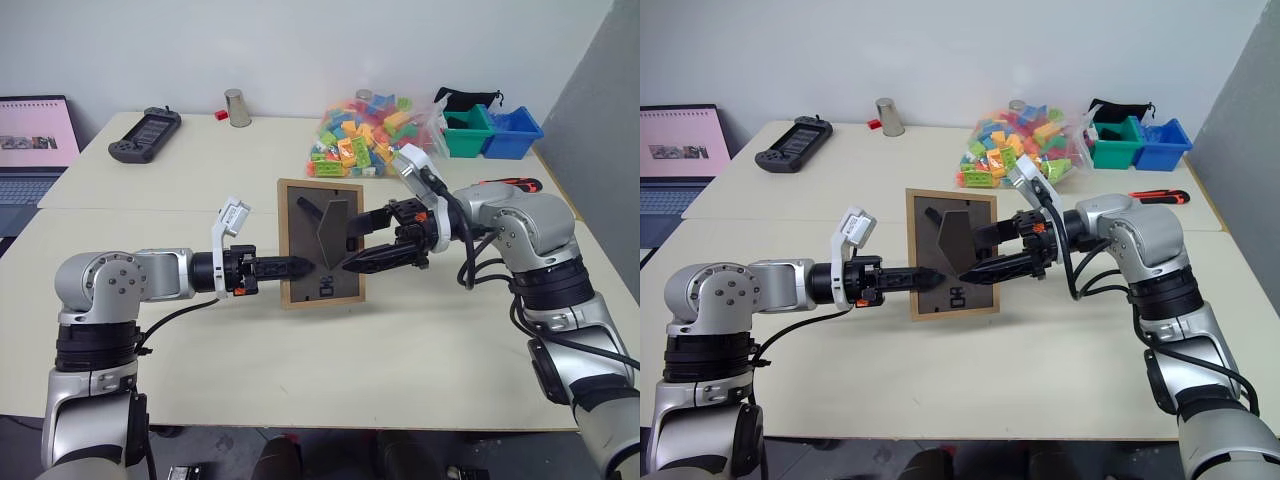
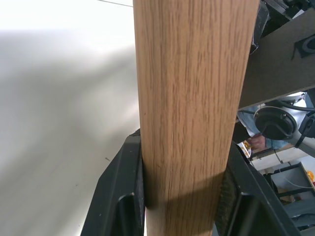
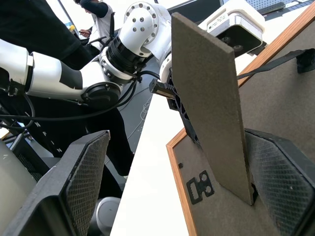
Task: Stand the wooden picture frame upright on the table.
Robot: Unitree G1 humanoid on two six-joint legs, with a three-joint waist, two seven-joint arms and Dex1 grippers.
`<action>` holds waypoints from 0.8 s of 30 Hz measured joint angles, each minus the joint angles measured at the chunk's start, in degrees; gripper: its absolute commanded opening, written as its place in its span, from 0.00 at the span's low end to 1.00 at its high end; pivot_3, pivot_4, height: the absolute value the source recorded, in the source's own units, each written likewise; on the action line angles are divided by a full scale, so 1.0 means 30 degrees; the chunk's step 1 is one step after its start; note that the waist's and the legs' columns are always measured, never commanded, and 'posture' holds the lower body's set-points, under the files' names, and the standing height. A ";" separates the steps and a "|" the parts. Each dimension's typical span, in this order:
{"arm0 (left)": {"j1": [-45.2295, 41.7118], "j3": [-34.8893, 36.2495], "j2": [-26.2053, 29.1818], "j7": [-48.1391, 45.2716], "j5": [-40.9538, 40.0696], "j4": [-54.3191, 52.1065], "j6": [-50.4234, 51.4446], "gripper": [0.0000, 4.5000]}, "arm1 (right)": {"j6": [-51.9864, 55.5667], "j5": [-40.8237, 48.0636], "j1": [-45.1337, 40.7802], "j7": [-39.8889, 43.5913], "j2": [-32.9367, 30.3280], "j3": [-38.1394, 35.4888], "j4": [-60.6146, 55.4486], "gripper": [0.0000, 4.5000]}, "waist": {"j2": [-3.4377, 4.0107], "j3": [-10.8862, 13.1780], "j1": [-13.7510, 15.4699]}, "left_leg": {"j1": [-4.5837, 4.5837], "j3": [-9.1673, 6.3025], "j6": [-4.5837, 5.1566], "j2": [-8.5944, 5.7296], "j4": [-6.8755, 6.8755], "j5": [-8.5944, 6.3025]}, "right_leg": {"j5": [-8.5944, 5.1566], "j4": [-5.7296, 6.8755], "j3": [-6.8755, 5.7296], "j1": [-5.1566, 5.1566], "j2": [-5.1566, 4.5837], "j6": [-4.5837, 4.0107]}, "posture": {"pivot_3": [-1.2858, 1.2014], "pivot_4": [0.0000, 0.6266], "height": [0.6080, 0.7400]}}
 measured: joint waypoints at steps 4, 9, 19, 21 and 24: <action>0.0001 0.0012 0.0001 0.0030 -0.0001 0.0005 -0.0020 0.29 | -0.1496 -0.0933 -0.0001 -0.0456 0.0079 0.0217 0.0950 0.98 | -0.0001 0.0000 -0.0004 | 0.0000 0.0002 0.0000 -0.0001 0.0002 0.0000 | 0.0000 -0.0001 0.0001 0.0000 0.0000 0.0001 | 0.52 0.24 1.00; 0.0004 0.0025 0.0056 0.0134 0.0053 0.0104 -0.0021 0.29 | -0.3543 -0.2185 -0.0158 -0.0689 0.0085 0.0340 0.3226 0.98 | -0.0002 0.0003 -0.0005 | 0.0000 0.0003 0.0000 0.0000 0.0001 0.0000 | 0.0000 -0.0001 0.0003 -0.0001 0.0000 0.0000 | 0.52 0.24 1.00; -0.0592 0.1126 -0.0113 0.0702 -0.0740 0.1012 0.1285 0.29 | -0.8459 -0.5201 -0.0214 -0.0661 -0.2115 0.0571 0.5189 0.98 | -0.0020 0.0041 0.0189 | -0.0032 -0.0015 -0.0001 -0.0003 0.0009 0.0000 | 0.0000 -0.0040 -0.0025 0.0002 -0.0004 0.0001 | 0.52 0.24 1.00; -0.0627 0.1510 -0.0008 0.0837 -0.0957 0.1021 0.1652 0.29 | -0.9849 -0.5997 0.0262 -0.0620 -0.2881 0.0572 0.5245 0.98 | -0.0020 0.0041 0.0141 | -0.0033 -0.0004 0.0000 -0.0002 0.0000 -0.0001 | 0.0001 -0.0078 -0.0013 0.0008 -0.0007 0.0002 | 0.52 0.24 1.00; -0.0788 0.1986 -0.0177 0.1261 -0.1384 0.1350 0.2688 0.29 | -1.3031 -0.7186 0.0985 -0.1215 -0.3009 0.0563 0.5634 0.98 | -0.0018 0.0044 -0.0028 | -0.0037 -0.0001 -0.0002 0.0001 -0.0002 0.0000 | 0.0001 -0.0083 -0.0008 0.0003 -0.0007 0.0002 | 0.52 0.24 1.00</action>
